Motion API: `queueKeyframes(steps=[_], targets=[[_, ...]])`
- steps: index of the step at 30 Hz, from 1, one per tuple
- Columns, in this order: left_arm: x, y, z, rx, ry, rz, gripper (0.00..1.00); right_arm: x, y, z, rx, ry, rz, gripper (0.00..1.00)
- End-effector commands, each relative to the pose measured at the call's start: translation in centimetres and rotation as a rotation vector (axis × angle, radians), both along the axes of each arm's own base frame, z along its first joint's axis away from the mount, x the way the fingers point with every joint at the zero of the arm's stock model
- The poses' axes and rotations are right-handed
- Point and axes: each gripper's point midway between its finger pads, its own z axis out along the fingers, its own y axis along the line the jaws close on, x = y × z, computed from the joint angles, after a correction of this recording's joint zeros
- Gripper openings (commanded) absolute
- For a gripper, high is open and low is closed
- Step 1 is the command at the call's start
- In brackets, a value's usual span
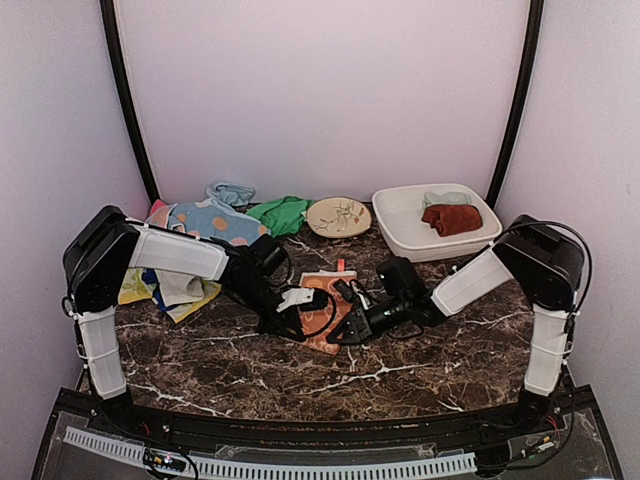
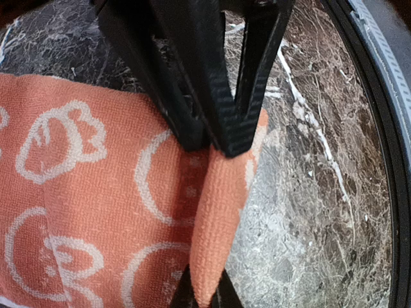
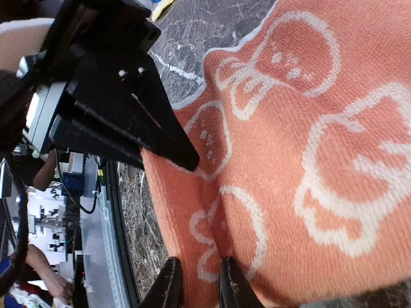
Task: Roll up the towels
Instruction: Roll the towel at the center of the board.
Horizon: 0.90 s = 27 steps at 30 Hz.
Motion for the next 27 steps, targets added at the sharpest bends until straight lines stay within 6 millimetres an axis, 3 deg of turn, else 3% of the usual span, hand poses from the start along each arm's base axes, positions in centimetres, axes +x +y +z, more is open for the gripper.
queueKeyframes(steps=[1,5,10,18,24,27], targets=[[-1.0,0.3,1.5,-0.008,0.210,0.063,0.02,2.6,-1.7,1.9,-0.033,-0.264,-0.103,0.25],[-2.1,0.3,2.5,0.005,0.325,0.072,0.01,2.9,-3.6,3.5,-0.078,-0.482,-0.143,0.42],[-2.0,0.2,2.2,0.031,0.383,0.112,0.00,0.9,-5.0,5.2,-0.205,-0.890,-0.088,0.46],[-0.6,0.0,-0.3,0.132,0.427,0.176,0.00,-4.0,-2.1,4.0,-0.473,-1.381,0.216,0.42],[-0.3,-0.1,-0.8,0.155,0.450,0.190,0.00,-5.4,0.5,3.1,-0.571,-1.653,0.382,0.37],[-0.4,0.0,-1.2,0.167,0.462,0.188,0.00,-4.6,1.2,2.2,-0.630,-1.755,0.415,0.36]])
